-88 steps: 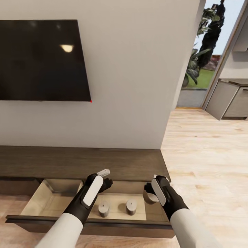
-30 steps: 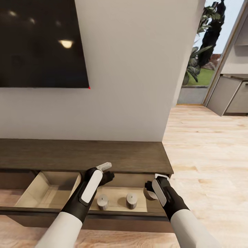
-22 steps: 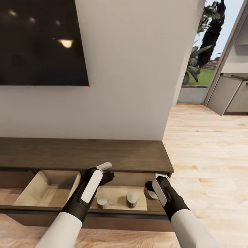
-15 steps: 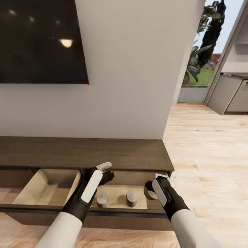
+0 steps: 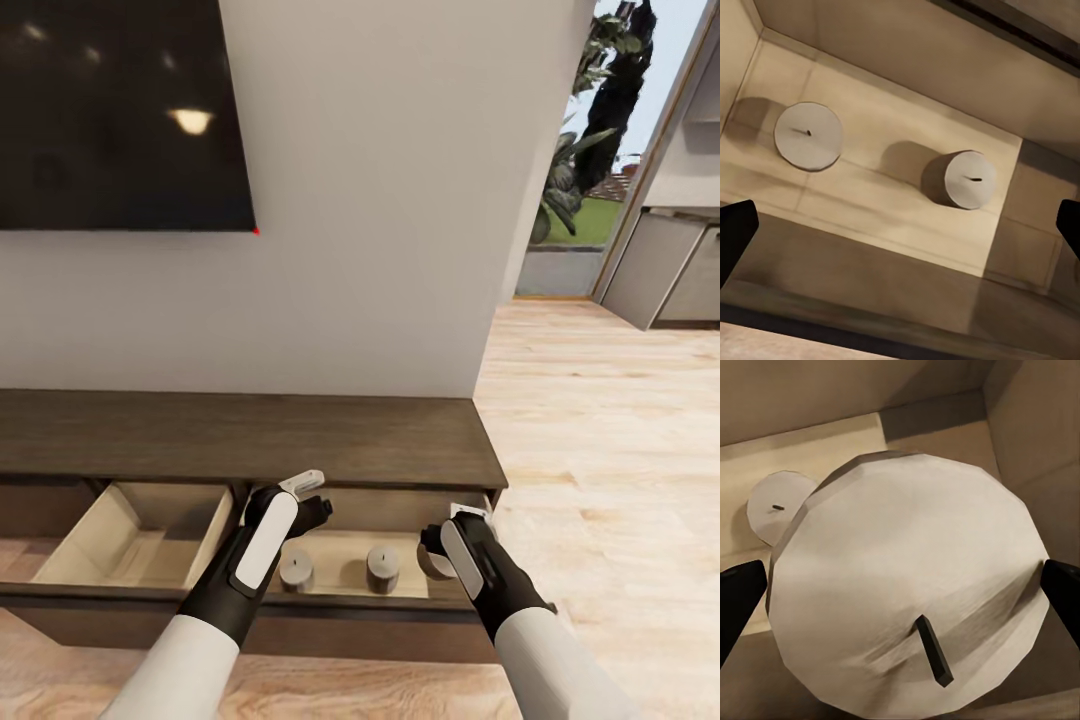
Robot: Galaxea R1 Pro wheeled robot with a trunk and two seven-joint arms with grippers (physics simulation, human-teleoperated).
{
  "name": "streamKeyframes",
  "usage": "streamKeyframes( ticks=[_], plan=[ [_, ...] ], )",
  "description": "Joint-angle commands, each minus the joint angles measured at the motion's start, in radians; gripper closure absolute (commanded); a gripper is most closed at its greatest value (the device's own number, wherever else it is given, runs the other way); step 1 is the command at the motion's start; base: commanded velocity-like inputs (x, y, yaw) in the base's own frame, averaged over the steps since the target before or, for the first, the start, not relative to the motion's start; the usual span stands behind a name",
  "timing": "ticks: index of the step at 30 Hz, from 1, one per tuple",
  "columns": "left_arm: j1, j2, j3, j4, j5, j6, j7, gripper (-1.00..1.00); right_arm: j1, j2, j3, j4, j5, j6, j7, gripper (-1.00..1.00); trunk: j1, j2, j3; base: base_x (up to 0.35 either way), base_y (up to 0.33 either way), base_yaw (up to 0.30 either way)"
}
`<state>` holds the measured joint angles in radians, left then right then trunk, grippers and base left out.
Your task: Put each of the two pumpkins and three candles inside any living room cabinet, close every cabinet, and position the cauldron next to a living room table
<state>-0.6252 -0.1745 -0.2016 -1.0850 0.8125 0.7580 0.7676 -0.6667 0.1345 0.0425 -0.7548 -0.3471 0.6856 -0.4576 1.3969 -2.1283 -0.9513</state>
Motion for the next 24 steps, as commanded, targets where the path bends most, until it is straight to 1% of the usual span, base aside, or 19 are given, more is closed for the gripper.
streamKeyframes(
  ticks=[1, 6, 16, 21, 24],
  plan=[
    [-0.001, 0.000, -0.001, -0.001, 0.010, 0.001, 0.010, -1.00, -0.001, 0.000, 0.003, -0.001, -0.010, 0.002, -0.010, 1.00, 0.004, -0.008, -0.004, 0.000, 0.000, 0.000],
    [-0.001, 0.000, -0.001, -0.001, 0.010, 0.001, 0.010, -1.00, -0.001, 0.003, 0.006, -0.001, -0.010, 0.000, -0.010, 1.00, 0.023, -0.043, -0.020, 0.000, 0.000, 0.000],
    [-0.001, 0.000, -0.004, -0.001, 0.010, 0.000, 0.009, -1.00, -0.001, 0.007, 0.008, -0.001, -0.009, 0.000, -0.009, 1.00, 0.023, -0.043, -0.020, 0.000, 0.000, 0.000],
    [-0.001, 0.000, -0.004, -0.001, 0.010, 0.000, 0.009, -1.00, -0.001, 0.005, 0.008, -0.001, -0.009, 0.000, -0.009, 1.00, 0.023, -0.043, -0.020, 0.049, -0.144, 0.000],
    [-0.001, 0.000, -0.004, -0.001, 0.010, 0.000, 0.009, -1.00, -0.001, 0.000, 0.006, -0.001, -0.013, 0.000, -0.009, 1.00, 0.023, -0.043, -0.020, 0.013, -0.040, 0.000]
  ],
)
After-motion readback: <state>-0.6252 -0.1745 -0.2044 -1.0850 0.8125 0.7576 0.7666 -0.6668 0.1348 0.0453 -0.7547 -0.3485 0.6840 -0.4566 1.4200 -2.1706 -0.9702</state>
